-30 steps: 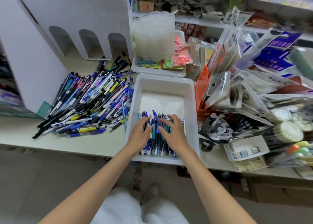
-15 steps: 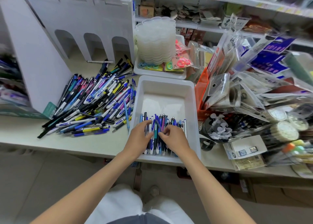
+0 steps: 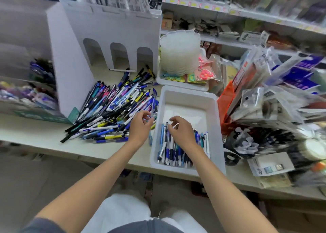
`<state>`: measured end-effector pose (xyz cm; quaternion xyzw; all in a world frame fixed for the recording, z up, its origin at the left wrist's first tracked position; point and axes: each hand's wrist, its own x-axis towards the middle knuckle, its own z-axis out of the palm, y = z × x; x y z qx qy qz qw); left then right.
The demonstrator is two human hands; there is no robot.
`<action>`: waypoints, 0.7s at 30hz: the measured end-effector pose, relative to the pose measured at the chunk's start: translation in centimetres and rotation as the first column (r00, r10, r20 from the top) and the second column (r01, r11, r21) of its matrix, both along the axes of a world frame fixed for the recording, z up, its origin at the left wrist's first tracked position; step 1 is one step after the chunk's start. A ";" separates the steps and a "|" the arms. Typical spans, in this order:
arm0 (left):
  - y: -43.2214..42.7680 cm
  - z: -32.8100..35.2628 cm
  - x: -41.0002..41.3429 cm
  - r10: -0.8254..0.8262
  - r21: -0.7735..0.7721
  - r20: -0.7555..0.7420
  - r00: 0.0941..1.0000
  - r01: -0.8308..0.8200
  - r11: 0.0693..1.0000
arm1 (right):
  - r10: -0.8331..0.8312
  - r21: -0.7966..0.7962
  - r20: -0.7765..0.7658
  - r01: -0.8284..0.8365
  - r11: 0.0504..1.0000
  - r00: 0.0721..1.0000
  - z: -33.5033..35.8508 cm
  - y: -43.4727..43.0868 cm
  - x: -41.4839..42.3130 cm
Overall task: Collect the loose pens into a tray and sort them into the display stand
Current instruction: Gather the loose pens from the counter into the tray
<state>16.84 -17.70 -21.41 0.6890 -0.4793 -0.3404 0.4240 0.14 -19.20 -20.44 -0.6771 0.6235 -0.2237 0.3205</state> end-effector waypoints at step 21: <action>-15.6 -1.3 14.3 -0.292 0.531 0.498 0.816 -0.021 0.847 | -0.198 -0.047 0.070 0.201 0.978 0.978 -1.3 -9.7 14.9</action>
